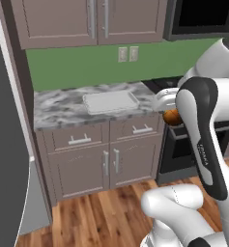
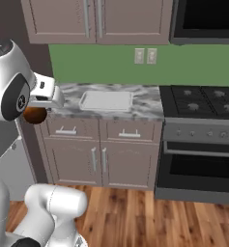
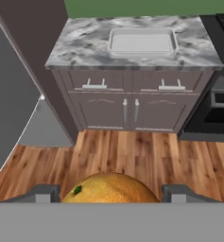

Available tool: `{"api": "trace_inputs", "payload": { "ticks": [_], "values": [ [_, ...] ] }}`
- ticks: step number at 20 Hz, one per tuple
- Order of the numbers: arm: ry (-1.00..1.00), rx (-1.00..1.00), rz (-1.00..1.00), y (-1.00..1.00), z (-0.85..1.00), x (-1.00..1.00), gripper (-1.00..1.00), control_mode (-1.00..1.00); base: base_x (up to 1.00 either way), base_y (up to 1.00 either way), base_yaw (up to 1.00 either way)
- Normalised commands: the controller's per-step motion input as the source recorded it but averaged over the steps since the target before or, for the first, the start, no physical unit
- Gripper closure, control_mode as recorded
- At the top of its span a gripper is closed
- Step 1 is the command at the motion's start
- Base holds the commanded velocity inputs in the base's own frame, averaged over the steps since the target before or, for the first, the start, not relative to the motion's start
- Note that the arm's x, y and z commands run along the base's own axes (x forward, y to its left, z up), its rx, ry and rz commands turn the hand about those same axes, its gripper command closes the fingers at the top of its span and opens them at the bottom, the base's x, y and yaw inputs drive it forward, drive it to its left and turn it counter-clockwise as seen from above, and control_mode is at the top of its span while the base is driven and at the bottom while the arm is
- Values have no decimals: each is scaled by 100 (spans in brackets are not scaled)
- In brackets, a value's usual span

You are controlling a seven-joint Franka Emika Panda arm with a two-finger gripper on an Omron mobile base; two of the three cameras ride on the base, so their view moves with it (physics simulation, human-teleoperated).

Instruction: Pick the apple and orange from the fridge and place them inside the tupperware on the counter.

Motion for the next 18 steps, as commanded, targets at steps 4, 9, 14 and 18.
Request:
{"api": "trace_inputs", "payload": {
  "ticks": [4, 9, 14, 18],
  "values": [
    [0, 0, 0, 0, 0, 0, 100, 100, 100, 0, -5],
    [0, 0, 0, 0, 0, 0, 100, 100, 98, 0, -2],
    [0, 0, 0, 0, 0, 0, 100, 100, 82, 0, 0],
    [0, 0, 0, 0, 0, 0, 100, 100, 31, 0, 0]
  ]
}}
